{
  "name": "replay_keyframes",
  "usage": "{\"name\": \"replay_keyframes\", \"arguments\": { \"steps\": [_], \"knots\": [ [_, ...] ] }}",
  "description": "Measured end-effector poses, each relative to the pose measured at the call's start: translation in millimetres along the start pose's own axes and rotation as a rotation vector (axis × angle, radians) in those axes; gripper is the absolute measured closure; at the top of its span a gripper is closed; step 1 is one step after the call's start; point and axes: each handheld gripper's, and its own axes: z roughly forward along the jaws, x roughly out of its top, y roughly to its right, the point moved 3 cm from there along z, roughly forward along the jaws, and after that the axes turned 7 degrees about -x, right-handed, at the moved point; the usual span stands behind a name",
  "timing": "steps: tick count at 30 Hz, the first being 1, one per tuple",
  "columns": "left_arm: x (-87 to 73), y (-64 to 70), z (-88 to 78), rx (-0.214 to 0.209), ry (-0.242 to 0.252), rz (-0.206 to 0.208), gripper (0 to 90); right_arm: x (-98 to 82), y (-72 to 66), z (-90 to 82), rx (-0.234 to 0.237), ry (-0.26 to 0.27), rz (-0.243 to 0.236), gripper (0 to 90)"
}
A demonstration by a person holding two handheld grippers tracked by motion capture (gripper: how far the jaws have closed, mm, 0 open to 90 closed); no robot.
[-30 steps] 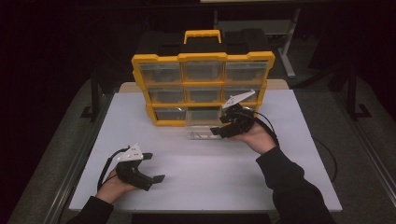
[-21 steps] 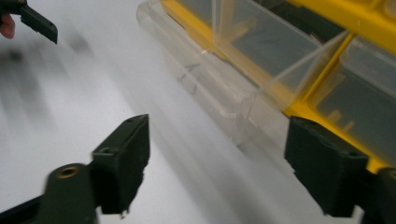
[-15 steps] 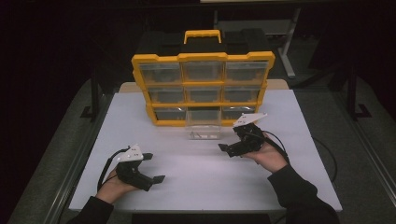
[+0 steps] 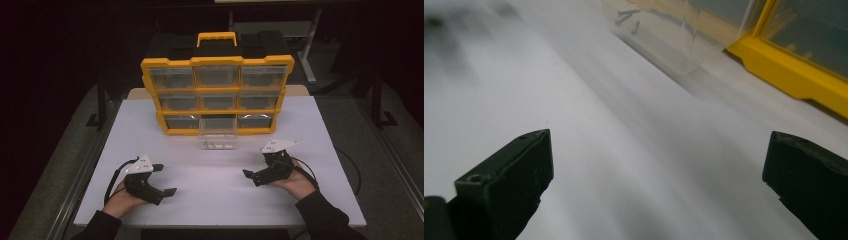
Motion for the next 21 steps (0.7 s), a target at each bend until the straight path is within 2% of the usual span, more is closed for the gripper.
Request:
{"name": "replay_keyframes", "arguments": {
  "steps": [6, 8, 14, 17, 21],
  "knots": [
    [0.0, 0.3, -0.2, 0.0, 0.002, 0.002, 0.0, -15.8, -2.2, -3.8, 0.006, -0.003, 0.005, 0.0],
    [-0.3, 0.3, 0.0, 0.001, -0.001, 0.002, 0.0, -25.2, -1.7, -7.4, 0.0, -0.011, 0.005, 0.0],
    [-1.3, 0.4, -0.2, 0.003, -0.008, 0.011, 0.0, -38.5, 0.3, -17.4, -0.015, 0.001, 0.015, 0.0],
    [-1.9, 0.6, 0.3, 0.004, -0.016, 0.018, 0.0, -43.2, 1.2, -19.2, -0.031, -0.008, -0.005, 0.0],
    [-2.8, 0.6, 0.9, 0.005, -0.021, 0.015, 0.0, -48.2, 1.2, -22.4, -0.035, -0.005, -0.007, 0.0]
  ]
}}
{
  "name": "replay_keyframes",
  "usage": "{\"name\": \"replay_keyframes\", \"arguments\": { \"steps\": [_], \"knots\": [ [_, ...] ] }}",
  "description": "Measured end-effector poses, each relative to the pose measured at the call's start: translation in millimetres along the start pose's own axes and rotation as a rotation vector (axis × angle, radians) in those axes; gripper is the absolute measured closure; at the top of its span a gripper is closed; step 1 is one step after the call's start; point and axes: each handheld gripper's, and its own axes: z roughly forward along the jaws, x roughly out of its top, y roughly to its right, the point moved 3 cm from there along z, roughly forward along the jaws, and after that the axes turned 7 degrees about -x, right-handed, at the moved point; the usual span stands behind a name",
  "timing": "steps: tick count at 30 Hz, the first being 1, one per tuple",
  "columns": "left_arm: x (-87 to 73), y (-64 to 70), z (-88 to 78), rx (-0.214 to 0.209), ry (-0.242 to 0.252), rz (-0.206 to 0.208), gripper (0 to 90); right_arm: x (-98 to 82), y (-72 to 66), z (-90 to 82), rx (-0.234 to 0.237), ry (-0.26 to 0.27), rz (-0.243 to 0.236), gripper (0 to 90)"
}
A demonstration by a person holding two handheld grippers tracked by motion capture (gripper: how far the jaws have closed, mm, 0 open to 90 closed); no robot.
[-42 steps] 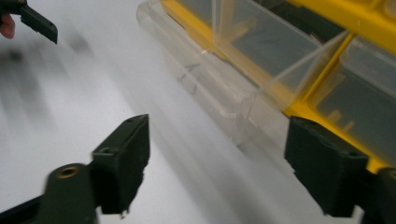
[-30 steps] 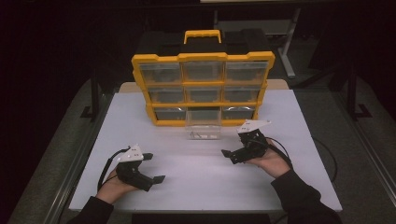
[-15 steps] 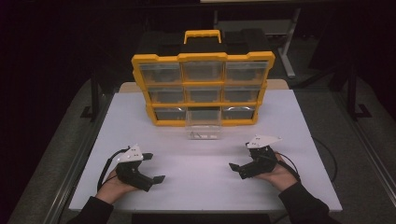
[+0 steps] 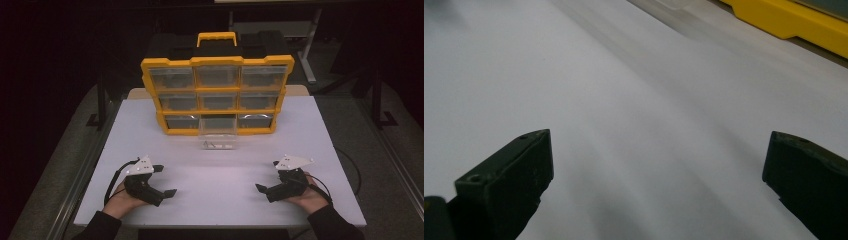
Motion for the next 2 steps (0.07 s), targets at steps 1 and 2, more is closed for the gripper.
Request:
{"name": "replay_keyframes", "arguments": {
  "steps": [1, 2],
  "knots": [
    [-0.5, -0.2, 0.3, 0.003, -0.005, 0.0, 0.0, -0.9, 0.5, -0.2, -0.004, 0.0, -0.003, 0.0],
    [-0.5, -0.2, 0.3, 0.003, -0.005, 0.0, 0.0, -0.9, 0.5, -0.2, -0.004, 0.0, -0.003, 0.0]
  ]
}}
